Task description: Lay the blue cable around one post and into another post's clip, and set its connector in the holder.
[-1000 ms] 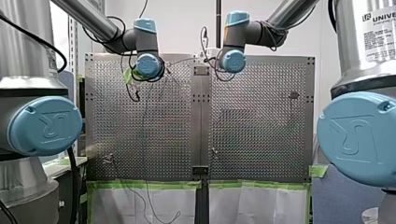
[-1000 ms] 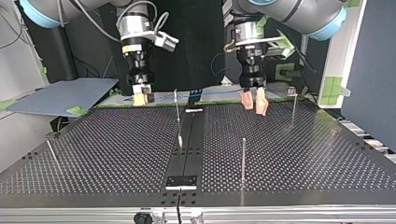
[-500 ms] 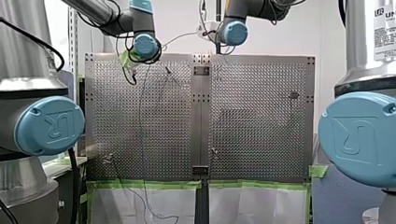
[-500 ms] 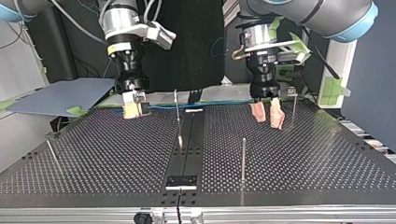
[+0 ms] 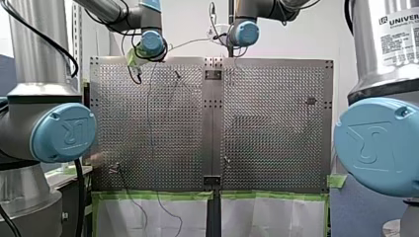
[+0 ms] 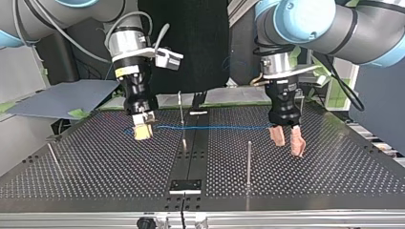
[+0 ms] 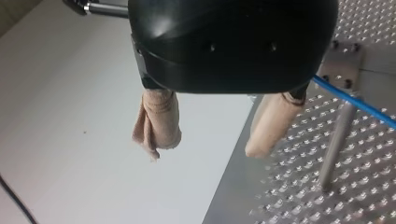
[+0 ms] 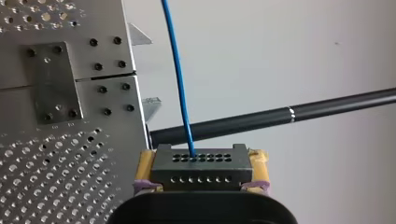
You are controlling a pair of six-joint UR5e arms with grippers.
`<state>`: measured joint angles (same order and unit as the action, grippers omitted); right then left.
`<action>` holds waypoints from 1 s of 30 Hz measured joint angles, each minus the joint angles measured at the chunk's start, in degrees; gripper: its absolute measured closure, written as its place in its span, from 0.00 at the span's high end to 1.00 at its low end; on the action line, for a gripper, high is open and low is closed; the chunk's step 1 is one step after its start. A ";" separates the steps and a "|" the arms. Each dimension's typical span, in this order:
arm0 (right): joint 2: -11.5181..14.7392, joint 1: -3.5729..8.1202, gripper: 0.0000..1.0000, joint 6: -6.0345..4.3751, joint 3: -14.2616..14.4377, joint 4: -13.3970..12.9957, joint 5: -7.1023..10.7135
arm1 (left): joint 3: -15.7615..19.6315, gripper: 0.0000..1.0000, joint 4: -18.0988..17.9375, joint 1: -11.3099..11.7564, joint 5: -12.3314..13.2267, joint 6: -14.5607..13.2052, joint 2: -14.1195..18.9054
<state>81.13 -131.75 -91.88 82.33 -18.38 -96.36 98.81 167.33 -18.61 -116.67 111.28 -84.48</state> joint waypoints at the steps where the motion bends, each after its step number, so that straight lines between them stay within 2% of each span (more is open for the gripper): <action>1: -0.48 0.01 0.02 0.09 -0.52 0.21 0.14 | -0.52 1.00 0.51 0.52 0.51 0.03 -0.10; 5: -2.54 0.03 0.02 0.51 -2.66 0.62 0.96 | -2.91 1.00 2.40 2.91 2.92 0.13 -1.27; 12: -5.67 0.14 0.02 0.67 -6.34 0.05 1.82 | -6.59 1.00 2.91 6.29 6.53 0.26 -4.45; 17: -6.71 0.40 0.02 0.73 -9.07 -0.11 2.19 | -9.15 1.00 2.86 7.24 8.22 0.33 -6.56; 23: -8.06 0.85 0.02 0.72 -12.18 -0.43 2.26 | -9.90 1.00 2.89 7.96 9.01 0.68 -8.22; 30: -10.35 1.35 0.02 0.74 -12.81 -0.36 1.83 | -9.95 1.00 2.64 8.36 9.97 0.68 -10.44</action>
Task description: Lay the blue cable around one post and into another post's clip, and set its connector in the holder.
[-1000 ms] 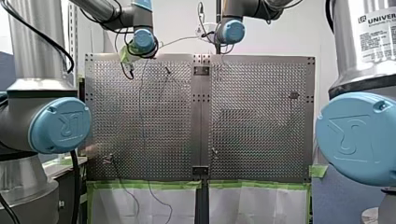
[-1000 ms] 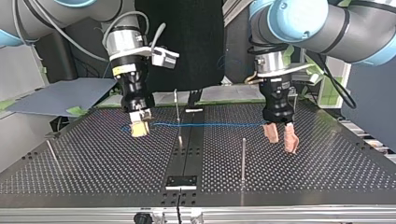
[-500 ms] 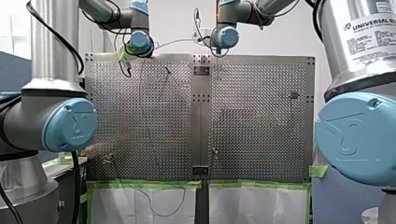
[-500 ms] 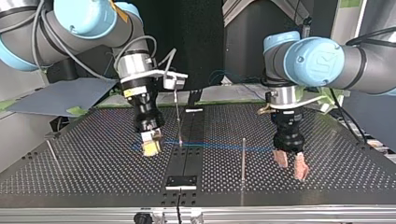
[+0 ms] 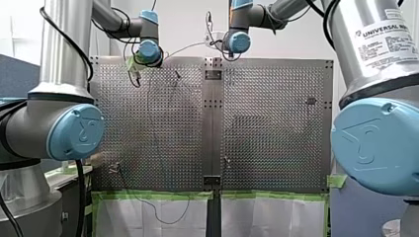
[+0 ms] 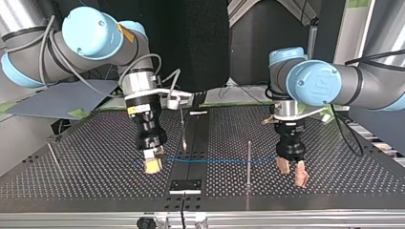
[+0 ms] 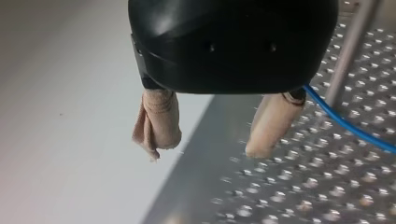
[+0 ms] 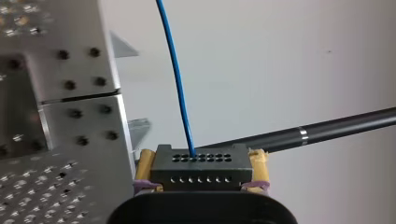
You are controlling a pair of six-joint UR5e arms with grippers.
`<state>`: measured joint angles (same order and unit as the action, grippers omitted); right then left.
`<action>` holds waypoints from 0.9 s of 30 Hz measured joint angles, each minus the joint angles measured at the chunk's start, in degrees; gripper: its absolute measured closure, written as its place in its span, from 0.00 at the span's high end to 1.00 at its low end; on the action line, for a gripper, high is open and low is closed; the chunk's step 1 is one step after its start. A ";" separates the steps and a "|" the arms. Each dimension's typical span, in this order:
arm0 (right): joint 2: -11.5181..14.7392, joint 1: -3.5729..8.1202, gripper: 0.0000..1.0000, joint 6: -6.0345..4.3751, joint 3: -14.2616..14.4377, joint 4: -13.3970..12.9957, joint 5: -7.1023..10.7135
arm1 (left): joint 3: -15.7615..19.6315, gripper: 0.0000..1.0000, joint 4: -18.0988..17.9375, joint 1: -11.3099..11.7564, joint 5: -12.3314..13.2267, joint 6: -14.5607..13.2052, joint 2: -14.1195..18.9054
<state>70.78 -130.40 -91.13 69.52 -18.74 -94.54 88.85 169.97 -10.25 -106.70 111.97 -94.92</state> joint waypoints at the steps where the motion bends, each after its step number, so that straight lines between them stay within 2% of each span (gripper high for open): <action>1: -0.26 0.05 0.02 0.01 0.00 -0.01 -0.07 | 0.00 1.00 -0.02 0.02 0.33 -0.11 -0.42; 8: -1.76 0.51 0.02 0.06 -0.03 -0.75 -0.37 | -0.01 1.00 -1.41 0.18 3.44 -0.64 -4.55; 16: -3.90 1.42 0.02 0.01 0.41 -0.30 -0.99 | 0.07 1.00 -1.82 0.28 4.07 0.13 -6.90; 23: -5.08 2.39 0.02 -0.29 3.07 -0.46 -1.55 | 1.98 1.00 -2.83 0.15 4.22 0.80 -7.31; 27: -5.20 2.76 0.02 -1.29 5.07 -2.11 -2.31 | 2.88 1.00 -3.60 -0.15 4.52 1.47 -7.32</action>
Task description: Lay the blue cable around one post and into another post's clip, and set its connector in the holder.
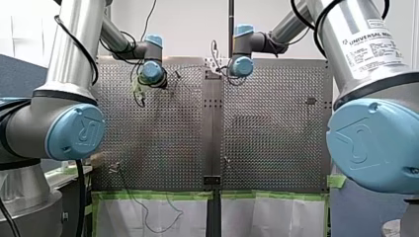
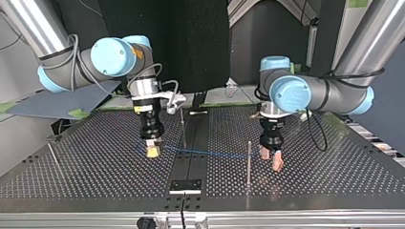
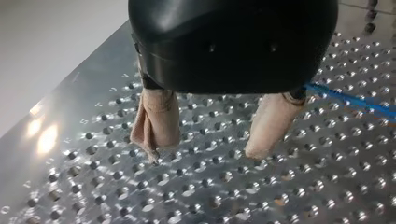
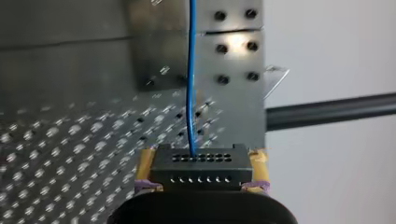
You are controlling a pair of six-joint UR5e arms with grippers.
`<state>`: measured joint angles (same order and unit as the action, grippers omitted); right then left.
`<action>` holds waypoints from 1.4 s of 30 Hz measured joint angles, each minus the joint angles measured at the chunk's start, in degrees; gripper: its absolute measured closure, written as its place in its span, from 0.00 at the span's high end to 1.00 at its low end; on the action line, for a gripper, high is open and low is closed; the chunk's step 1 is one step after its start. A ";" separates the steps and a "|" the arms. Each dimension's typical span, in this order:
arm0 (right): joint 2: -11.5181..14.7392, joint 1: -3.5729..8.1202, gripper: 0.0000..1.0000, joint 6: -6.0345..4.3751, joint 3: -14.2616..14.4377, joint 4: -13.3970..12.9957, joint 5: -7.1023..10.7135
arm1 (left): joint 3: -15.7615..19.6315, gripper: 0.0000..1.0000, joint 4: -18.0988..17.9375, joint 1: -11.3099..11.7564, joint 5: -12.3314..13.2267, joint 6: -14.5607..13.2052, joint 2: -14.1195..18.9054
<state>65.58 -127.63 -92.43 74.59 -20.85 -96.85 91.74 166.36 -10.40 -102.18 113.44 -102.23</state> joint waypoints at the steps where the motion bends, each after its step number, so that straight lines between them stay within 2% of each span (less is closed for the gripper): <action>1: -0.01 0.03 0.02 -0.32 0.48 -0.45 -0.22 | 0.09 1.00 -0.08 -0.07 0.11 0.07 0.00; 7: -0.45 0.70 0.02 -1.81 3.97 -3.89 -1.01 | 0.24 1.00 -0.33 -0.29 0.44 0.26 0.00; 16: -4.44 3.04 0.02 -3.60 9.06 -8.98 -2.16 | 0.26 1.00 -0.41 -0.56 0.54 0.29 -0.01; 21: -7.45 5.61 0.05 -5.22 12.09 -12.00 -2.25 | 0.26 1.00 -0.41 -0.59 0.54 0.29 -0.01; 26: -10.50 8.54 0.05 -5.91 15.14 -15.05 -2.19 | 0.26 1.00 -0.41 -0.60 0.54 0.15 -0.01; 29: -12.16 9.45 0.05 -6.20 16.80 -16.73 -2.32 | 0.26 1.00 -0.41 -0.60 0.54 0.12 -0.01; 33: -14.30 9.88 0.07 -6.70 18.96 -18.86 -2.79 | 0.26 1.00 -0.41 -0.61 0.55 0.05 -0.01; 42: -19.53 10.84 0.07 -7.12 24.18 -24.09 -4.63 | 0.26 1.00 -0.41 -0.75 0.55 -0.14 -0.01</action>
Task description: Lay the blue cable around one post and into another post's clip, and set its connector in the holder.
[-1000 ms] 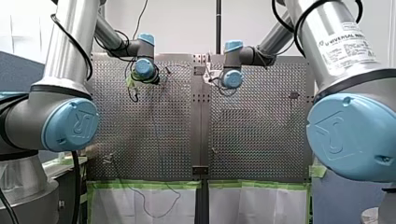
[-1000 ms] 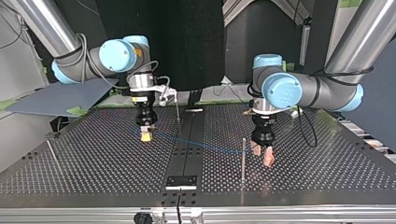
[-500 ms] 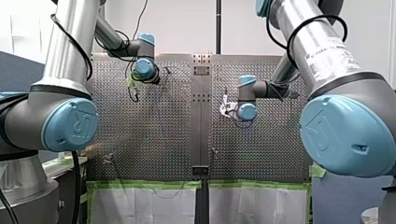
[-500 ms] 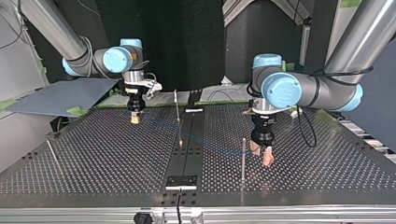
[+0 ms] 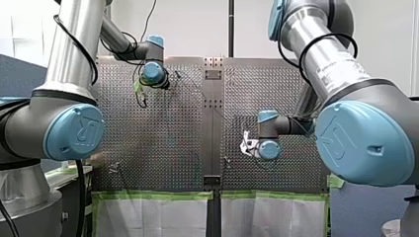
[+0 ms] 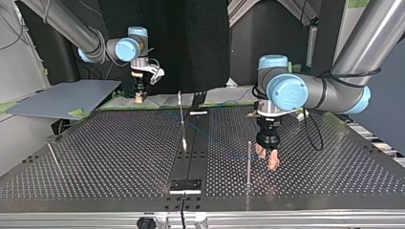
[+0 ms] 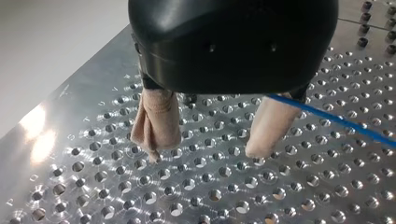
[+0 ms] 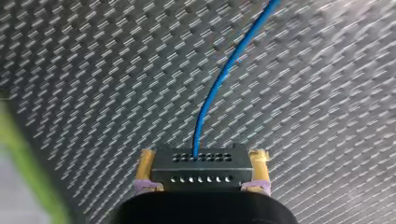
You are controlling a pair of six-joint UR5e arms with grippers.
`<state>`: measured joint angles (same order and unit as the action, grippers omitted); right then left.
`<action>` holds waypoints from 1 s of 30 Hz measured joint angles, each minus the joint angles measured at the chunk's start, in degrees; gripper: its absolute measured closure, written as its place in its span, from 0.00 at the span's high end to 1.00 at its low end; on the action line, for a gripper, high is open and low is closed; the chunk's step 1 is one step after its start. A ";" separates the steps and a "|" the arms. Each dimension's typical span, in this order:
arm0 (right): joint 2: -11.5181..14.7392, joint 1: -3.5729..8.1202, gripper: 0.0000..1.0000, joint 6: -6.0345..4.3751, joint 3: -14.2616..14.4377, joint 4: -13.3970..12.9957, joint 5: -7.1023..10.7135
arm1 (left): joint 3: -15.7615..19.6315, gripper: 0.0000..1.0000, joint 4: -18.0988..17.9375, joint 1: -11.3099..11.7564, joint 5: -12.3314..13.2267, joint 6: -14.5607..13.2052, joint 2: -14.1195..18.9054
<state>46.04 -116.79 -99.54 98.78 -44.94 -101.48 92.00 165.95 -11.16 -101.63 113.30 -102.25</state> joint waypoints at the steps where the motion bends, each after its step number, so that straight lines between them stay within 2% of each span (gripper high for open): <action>1: -0.49 0.18 0.07 -0.10 0.48 -0.47 -0.09 | 0.00 1.00 0.00 0.00 0.00 -0.01 0.00; 8: -4.48 2.20 0.07 -2.05 4.48 -4.48 -0.24 | 0.00 1.00 0.00 -0.07 0.01 -0.03 0.00; 12: -6.81 3.21 0.07 -2.45 6.67 -6.81 -0.05 | 0.00 1.00 0.00 -0.05 0.02 -0.02 0.00; 14: -8.09 3.69 0.07 -2.44 6.82 -8.08 -0.02 | 0.00 1.00 0.00 -0.08 0.03 -0.02 0.00; 23: -13.21 5.14 0.07 -2.54 2.79 -13.21 0.34 | 0.00 1.00 -0.02 -0.11 0.17 -0.01 0.00; 30: -17.42 5.52 0.07 -2.50 -0.97 -17.43 1.21 | 0.00 1.00 -0.03 -0.11 0.25 -0.01 0.00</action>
<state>28.62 -111.27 -102.04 97.80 -62.38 -100.26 92.00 165.92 -11.27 -101.38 113.29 -102.24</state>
